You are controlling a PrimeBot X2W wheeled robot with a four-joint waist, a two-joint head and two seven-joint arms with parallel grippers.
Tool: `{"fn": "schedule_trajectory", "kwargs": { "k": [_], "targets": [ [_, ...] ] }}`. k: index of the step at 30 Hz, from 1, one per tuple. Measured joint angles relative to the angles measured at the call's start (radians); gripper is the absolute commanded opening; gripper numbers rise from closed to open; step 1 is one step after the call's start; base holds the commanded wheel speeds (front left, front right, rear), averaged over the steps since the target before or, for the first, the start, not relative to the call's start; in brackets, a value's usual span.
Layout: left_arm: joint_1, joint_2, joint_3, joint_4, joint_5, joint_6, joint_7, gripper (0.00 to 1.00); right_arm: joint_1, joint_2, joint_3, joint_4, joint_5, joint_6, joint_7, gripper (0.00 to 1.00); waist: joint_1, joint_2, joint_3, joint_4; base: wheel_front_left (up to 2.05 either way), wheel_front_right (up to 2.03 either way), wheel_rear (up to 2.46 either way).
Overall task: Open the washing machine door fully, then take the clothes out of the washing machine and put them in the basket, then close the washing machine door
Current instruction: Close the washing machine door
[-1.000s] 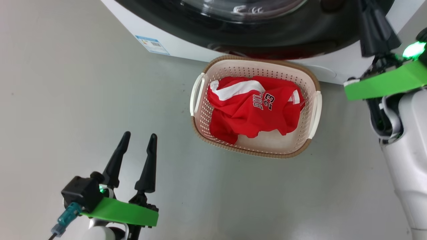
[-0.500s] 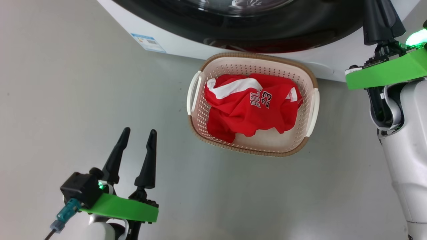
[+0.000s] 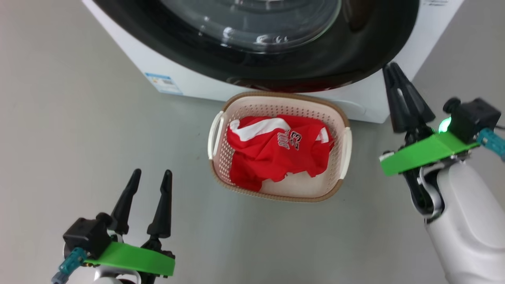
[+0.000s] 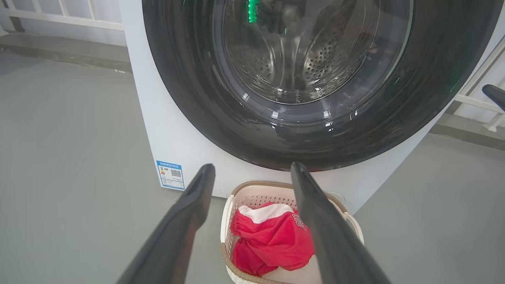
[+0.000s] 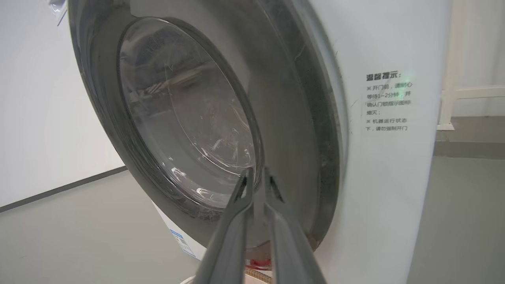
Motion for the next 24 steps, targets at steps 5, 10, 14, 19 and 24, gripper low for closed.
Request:
{"fn": "schedule_trajectory", "kwargs": {
  "k": [5, 10, 14, 19, 24],
  "targets": [
    [0.013, 0.019, 0.004, 0.006, 0.006, 0.0, 0.0, 1.0, 0.068, 0.004, -0.007, 0.001, 0.008, 0.0, 0.0, 1.0, 0.0, 0.0, -0.039, -0.029, 0.0, 0.0, 0.0],
    [0.042, 0.035, 0.009, 0.013, 0.006, 0.0, 0.0, 1.0, 0.12, 0.011, -0.012, 0.0, 0.008, 0.0, 0.0, 1.0, 0.0001, 0.0, -0.076, -0.057, 0.0, 0.0, 0.0],
    [0.055, 0.054, 0.018, 0.016, 0.008, 0.0, 0.0, 1.0, 0.181, 0.022, -0.025, -0.001, 0.016, 0.0, 0.0, 1.0, 0.0, 0.0, -0.11, -0.078, 0.0, 0.0, 0.0],
    [0.089, 0.063, 0.019, 0.015, 0.008, 0.0, 0.0, 1.0, 0.266, 0.028, -0.035, -0.009, 0.017, 0.0, 0.0, 1.0, 0.0, 0.0, -0.152, -0.102, 0.0, 0.0, 0.0],
    [0.109, 0.078, 0.021, 0.014, 0.008, 0.0, 0.0, 1.0, 0.34, 0.031, -0.05, -0.021, 0.018, 0.0, 0.001, 1.0, 0.0, 0.0, -0.188, -0.128, 0.0, 0.0, 0.0]
  ]
}}
